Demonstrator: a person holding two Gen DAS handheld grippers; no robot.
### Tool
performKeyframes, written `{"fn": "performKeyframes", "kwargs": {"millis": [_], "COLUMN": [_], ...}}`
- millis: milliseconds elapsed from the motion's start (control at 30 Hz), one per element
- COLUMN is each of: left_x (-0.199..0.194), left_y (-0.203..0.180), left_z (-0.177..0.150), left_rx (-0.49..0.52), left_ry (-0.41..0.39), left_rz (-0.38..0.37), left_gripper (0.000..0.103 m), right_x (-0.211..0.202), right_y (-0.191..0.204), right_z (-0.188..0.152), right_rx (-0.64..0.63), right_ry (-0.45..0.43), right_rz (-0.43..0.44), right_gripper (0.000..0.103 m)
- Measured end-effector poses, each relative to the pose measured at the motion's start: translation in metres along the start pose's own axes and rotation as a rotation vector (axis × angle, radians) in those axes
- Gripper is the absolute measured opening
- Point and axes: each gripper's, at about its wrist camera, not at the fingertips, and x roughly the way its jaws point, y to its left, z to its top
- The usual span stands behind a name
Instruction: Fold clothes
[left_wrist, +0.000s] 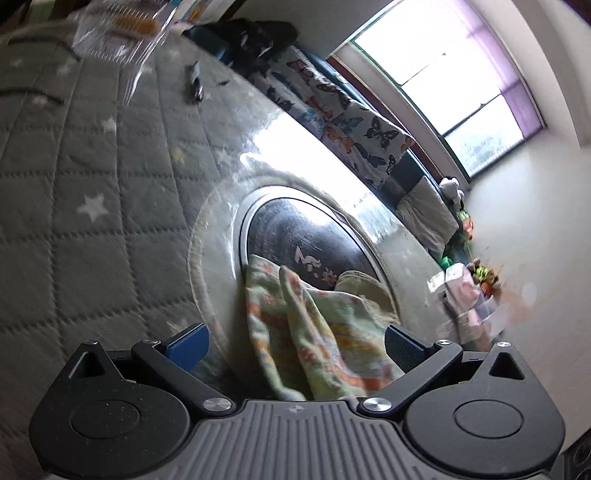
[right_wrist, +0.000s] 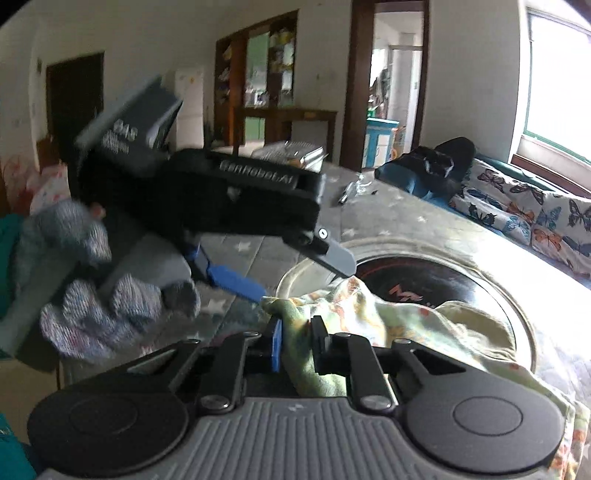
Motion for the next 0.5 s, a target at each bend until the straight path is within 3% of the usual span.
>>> {"fn": "performKeyframes", "kwargs": {"millis": [300, 400, 500], "left_x": [0.021, 0.026, 0.03], "left_y": [-0.005, -0.005, -0.003], "left_z": [-0.003, -0.004, -0.006], "left_rx": [-0.129, -0.148, -0.157], "left_ry": [0.067, 0.084, 0.096], "left_rz": [-0.066, -0.086, -0.089], "left_gripper": [0.102, 0.092, 0.076], "right_x": [-0.015, -0.013, -0.013], "right_y": [-0.011, -0.011, -0.011], "right_z": [-0.007, -0.008, -0.01], "right_rx": [0.051, 0.053, 0.051], "right_ry": [-0.039, -0.039, -0.036], "right_rz": [0.019, 0.028, 0.041], "right_gripper": [0.014, 0.014, 0.014]}}
